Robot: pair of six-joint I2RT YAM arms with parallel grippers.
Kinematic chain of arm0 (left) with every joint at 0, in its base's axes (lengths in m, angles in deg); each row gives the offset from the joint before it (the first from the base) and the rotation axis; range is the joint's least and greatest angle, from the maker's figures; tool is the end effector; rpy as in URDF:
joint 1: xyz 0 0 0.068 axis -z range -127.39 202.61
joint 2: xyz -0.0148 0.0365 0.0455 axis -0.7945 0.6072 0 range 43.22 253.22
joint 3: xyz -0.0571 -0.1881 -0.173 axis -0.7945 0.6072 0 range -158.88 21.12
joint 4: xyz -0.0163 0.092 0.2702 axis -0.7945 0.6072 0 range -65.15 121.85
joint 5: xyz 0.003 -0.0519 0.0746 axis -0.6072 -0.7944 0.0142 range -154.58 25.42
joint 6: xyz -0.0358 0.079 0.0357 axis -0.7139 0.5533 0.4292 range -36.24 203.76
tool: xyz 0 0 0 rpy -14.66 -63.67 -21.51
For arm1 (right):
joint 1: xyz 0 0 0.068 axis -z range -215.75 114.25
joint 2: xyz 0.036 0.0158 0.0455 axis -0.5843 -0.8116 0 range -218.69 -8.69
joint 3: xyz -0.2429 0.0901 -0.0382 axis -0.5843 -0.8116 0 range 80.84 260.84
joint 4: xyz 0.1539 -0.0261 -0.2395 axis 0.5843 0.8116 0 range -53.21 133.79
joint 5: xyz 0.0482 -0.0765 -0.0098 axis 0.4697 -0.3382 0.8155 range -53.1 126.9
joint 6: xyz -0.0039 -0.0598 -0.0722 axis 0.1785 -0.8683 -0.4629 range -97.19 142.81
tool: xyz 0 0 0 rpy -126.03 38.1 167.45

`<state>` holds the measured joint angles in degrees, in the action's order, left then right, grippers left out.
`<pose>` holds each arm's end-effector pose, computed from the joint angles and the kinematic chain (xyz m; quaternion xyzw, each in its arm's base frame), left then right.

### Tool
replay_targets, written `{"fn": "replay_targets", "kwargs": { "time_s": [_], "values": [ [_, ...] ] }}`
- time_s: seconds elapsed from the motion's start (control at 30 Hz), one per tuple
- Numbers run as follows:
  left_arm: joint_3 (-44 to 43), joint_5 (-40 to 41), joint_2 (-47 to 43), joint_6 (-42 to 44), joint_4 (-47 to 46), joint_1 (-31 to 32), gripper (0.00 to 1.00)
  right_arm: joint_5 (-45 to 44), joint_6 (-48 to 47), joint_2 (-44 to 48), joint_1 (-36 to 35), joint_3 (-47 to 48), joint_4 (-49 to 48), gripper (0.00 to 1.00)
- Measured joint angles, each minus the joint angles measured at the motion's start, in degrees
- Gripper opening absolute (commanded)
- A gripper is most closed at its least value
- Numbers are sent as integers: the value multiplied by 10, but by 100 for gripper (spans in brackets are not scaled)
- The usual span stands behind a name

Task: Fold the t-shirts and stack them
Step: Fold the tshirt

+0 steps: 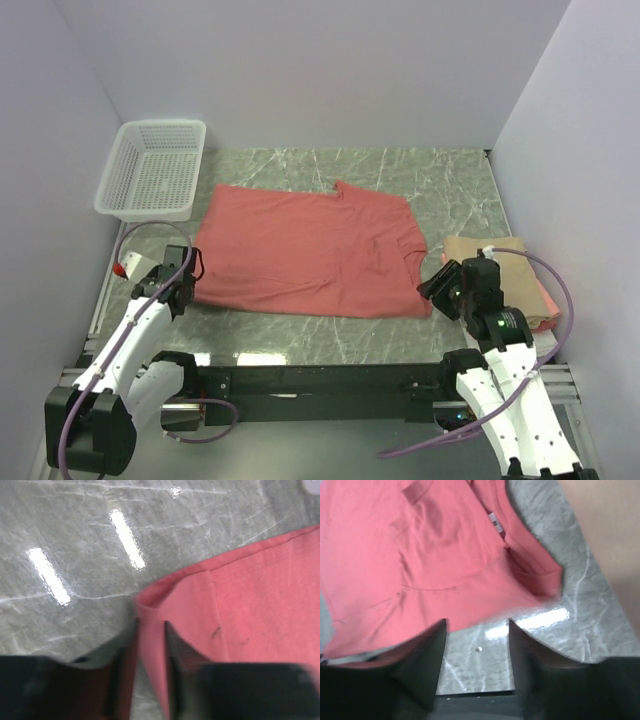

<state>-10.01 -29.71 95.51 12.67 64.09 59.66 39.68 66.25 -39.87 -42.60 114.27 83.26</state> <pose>0.2150 0.0222 0.1469 -0.5540 0.7414 0.0714 0.3718 0.1840 0.0261 0.2043 0.2802 0.8774 0.1855 0.3425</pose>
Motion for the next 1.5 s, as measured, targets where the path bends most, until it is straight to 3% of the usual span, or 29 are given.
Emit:
{"fn": "replay_targets", "kwargs": {
  "time_s": [0.07, 0.17, 0.33, 0.57, 0.87, 1.17, 1.33, 1.5],
  "values": [
    [0, -6, -9, 0, 2, 0, 44, 4, 1, 14, 0, 0, 9, 68],
    [-3, -15, -34, 18, 2, 0, 48, 14, -5, 26, 0, 0, 7, 70],
    [-58, -51, -24, 61, -22, -1, 43, 11, -28, -33, -24, 21, -12, 69],
    [-118, -75, 115, 69, -59, 11, 39, -33, -54, -191, -115, 91, -100, 63],
    [-189, -79, 272, 53, -47, 13, 37, -58, -93, -338, -156, 111, -204, 61],
    [-255, -83, 368, 49, -61, 13, 34, -79, -107, -451, -157, 160, -252, 61],
    [-351, -82, 442, 68, -78, 13, 39, -77, -103, -494, -149, 213, -275, 61],
    [-519, -56, 552, 99, -81, 21, 41, -72, -98, -532, -131, 251, -292, 60]
  ]
}}
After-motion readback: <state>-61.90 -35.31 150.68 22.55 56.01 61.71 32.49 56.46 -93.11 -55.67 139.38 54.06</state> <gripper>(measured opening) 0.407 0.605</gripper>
